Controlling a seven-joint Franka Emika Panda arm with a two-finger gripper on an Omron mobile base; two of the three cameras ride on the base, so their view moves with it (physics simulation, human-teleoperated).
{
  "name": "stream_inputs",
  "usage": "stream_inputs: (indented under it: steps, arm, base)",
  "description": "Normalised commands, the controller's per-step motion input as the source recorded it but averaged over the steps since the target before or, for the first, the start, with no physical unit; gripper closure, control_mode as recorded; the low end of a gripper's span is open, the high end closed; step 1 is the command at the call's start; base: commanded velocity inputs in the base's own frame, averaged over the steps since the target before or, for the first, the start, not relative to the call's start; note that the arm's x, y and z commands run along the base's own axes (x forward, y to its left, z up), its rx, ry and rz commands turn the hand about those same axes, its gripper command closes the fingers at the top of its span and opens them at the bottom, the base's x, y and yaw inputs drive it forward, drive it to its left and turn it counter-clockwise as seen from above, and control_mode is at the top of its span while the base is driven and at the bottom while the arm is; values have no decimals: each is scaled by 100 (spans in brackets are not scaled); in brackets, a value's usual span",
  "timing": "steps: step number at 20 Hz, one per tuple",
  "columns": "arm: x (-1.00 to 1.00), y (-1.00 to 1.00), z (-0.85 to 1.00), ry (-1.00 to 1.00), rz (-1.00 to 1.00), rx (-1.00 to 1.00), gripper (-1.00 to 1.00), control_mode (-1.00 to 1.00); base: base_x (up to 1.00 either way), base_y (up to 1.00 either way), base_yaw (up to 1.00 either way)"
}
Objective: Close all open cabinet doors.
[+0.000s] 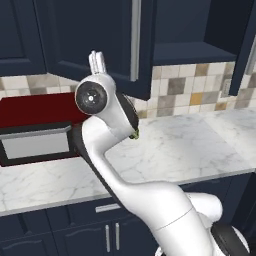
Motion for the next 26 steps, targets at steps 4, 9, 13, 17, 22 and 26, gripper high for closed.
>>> stream_inputs:
  steps: [4,9,13,17,22,26]
  arm:
    - [36,-20,6,0,-30,15,-100,-100]
    - [39,-23,8,0,-28,16,-100,-100]
    - [42,-24,5,0,-25,17,-100,-100]
    - [44,-31,0,0,-22,16,-100,-100]
    - [44,-39,0,0,-17,15,-100,-100]
    - [44,-43,0,0,-14,14,-100,-100]
  base:
    - [0,0,0]
    - [0,0,0]
    - [0,0,0]
    - [0,0,0]
    - [0,0,0]
    - [0,0,0]
